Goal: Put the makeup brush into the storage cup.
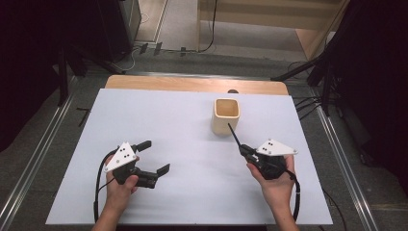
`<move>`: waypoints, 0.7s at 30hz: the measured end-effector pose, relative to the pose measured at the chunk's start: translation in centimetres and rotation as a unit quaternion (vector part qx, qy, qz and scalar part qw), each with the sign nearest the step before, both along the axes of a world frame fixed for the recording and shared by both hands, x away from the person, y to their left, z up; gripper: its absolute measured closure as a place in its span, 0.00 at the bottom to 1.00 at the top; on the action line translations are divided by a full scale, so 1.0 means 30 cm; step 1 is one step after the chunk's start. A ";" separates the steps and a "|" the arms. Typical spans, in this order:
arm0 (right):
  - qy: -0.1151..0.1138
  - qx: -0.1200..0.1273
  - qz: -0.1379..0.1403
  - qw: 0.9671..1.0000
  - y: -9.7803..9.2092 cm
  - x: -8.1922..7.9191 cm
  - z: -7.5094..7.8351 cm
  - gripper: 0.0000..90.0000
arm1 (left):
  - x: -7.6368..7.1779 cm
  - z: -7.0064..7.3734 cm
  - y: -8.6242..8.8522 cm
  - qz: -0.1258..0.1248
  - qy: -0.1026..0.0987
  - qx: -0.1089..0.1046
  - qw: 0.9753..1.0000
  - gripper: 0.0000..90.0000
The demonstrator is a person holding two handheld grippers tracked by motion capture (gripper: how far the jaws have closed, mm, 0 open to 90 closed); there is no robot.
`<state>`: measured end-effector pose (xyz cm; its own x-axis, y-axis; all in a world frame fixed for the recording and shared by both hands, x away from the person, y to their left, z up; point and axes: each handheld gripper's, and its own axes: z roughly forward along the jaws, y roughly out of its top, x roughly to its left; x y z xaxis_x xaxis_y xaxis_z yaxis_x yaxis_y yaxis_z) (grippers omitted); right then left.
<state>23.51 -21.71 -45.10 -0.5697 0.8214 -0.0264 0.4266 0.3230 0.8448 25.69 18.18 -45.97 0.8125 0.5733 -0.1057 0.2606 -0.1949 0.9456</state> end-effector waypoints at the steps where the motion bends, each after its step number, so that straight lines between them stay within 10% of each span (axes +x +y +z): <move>1: 0.000 -0.005 0.009 1.000 0.016 -0.002 0.000 0.94 | 0.000 0.002 -0.006 -0.007 0.003 -0.001 1.000 0.00; 21: -0.011 -0.042 0.115 0.992 0.156 -0.023 -0.019 0.94 | 0.000 -0.009 -0.059 -0.047 0.035 0.006 0.998 0.15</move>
<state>22.83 -17.02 -45.68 -0.7408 0.6638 -0.1034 0.3152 0.4793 0.8191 25.68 16.43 -46.24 0.8538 0.4963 -0.1571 0.3057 -0.2337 0.9230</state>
